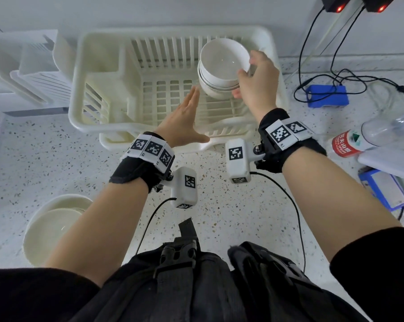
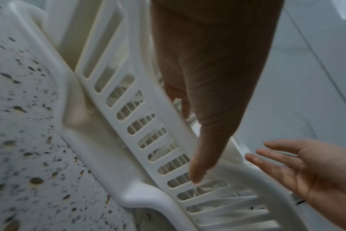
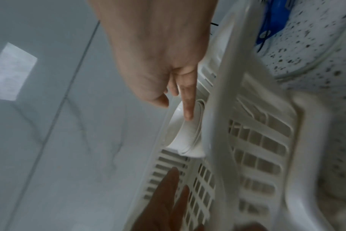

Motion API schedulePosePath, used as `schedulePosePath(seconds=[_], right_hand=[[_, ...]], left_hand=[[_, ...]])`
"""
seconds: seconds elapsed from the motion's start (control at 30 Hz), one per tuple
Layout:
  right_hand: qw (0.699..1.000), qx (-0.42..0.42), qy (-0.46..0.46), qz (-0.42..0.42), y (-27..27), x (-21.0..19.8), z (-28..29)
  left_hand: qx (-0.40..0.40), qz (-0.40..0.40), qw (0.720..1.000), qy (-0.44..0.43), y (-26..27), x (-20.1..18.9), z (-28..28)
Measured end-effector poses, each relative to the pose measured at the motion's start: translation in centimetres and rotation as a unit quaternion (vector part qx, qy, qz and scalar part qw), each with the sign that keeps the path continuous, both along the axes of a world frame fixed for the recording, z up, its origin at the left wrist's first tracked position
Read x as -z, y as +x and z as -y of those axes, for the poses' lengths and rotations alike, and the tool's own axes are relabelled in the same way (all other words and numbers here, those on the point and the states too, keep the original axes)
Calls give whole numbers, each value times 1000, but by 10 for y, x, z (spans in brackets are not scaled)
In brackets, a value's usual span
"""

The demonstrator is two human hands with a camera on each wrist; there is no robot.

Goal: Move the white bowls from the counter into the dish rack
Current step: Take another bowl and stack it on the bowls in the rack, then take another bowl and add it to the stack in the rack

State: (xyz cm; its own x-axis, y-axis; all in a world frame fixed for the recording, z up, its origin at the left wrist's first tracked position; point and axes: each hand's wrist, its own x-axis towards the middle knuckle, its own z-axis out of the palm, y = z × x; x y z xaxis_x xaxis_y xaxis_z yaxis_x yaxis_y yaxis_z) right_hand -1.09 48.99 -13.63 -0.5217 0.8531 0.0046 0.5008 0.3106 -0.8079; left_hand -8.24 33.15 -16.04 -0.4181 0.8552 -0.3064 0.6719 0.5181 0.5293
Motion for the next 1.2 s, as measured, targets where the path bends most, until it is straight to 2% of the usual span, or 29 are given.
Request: schedulePosePath(seconds=[0.17, 0.37, 0.6, 0.8, 0.93, 1.03, 1.2], right_hand=[[993, -24, 30, -109, 30, -20, 66], [974, -164, 15, -156, 53, -31, 168], [942, -327, -54, -57, 49, -11, 282], [929, -369, -30, 27, 42, 5, 347], [913, -385, 7, 131, 32, 22, 361], [907, -372, 27, 195, 24, 34, 369], [900, -352, 77, 245, 14, 42, 381]], left_hand=[[-69, -30, 996, 57, 21, -29, 48], [-160, -41, 974, 154, 46, -45, 132], [-312, -5, 936, 161, 55, -28, 262], [-432, -30, 893, 123, 56, -12, 344], [-440, -24, 895, 74, 60, 3, 369], [-413, 8, 906, 91, 64, 15, 380], [-390, 8, 917, 83, 66, 27, 384]])
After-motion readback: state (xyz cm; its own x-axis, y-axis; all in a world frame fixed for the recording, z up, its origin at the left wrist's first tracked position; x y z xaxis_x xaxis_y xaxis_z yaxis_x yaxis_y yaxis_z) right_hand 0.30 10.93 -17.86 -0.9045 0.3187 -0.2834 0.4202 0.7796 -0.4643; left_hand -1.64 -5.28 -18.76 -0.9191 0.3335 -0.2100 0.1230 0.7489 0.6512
